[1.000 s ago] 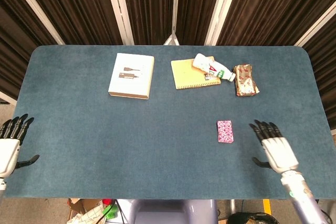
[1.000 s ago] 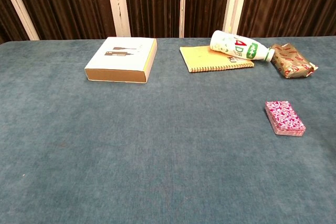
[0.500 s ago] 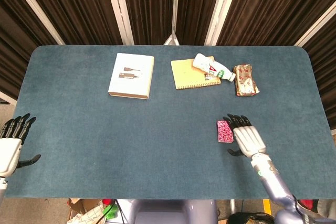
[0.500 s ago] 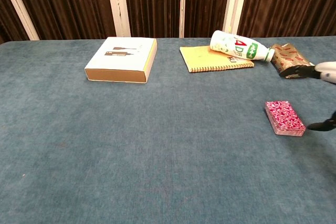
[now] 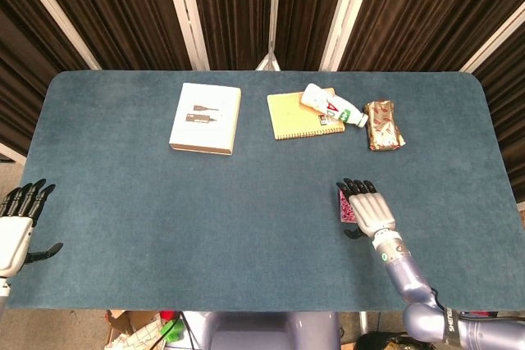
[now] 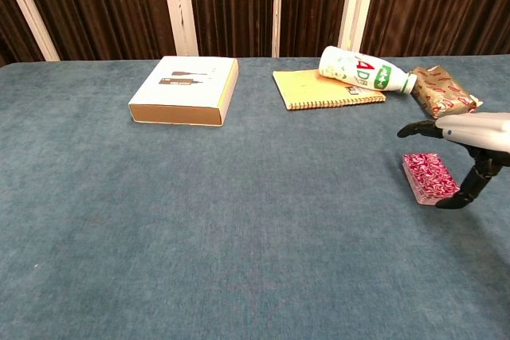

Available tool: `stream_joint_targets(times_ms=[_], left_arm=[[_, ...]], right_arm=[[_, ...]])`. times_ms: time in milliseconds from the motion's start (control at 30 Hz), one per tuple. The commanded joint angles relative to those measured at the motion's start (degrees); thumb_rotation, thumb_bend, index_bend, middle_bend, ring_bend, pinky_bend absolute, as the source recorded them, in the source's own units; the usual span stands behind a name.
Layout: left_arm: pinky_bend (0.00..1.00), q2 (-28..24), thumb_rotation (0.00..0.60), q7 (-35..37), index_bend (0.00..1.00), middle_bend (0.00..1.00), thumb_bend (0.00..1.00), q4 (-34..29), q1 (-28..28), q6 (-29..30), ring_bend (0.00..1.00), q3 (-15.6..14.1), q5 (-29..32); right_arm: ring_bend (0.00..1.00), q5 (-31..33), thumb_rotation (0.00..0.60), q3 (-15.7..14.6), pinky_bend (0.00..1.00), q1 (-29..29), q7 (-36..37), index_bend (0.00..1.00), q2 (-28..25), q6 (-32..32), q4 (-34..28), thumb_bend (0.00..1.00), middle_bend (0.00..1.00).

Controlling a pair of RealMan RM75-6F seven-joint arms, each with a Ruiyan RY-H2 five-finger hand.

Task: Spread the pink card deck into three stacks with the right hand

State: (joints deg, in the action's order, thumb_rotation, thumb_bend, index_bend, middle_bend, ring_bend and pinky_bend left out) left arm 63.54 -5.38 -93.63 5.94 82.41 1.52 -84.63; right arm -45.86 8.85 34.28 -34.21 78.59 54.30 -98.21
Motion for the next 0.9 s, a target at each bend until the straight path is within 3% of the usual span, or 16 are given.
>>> stream_joint_targets(times_ms=[33,367,900], left_arm=[[0.00,0.00,0.600,-0.05,0.00,0.00,0.02,0.00,0.04,-0.09,0.00,-0.01,0.02],[0.00,-0.08,0.600,0.03,0.00,0.00,0.02,-0.22,0.24,-0.51,0.00,-0.10,0.07],[0.00,-0.11,0.600,0.04,0.00,0.00,0.02,-0.39,0.39,-0.82,0.00,-0.15,0.23]], right_arm=[[0.00,0.89,0.600,-0.14,0.00,0.73,-0.27,0.08,0.59,-0.07,0.96,0.24,0.00],[0.00,5.19,0.600,-0.96,0.00,2.91,-0.50,0.21,2.46,-0.87,5.30,0.24,0.00],[0.00,8.64,0.600,-1.46,0.00,4.97,0.77,0.21,3.18,-1.22,7.93,0.24,0.00]])
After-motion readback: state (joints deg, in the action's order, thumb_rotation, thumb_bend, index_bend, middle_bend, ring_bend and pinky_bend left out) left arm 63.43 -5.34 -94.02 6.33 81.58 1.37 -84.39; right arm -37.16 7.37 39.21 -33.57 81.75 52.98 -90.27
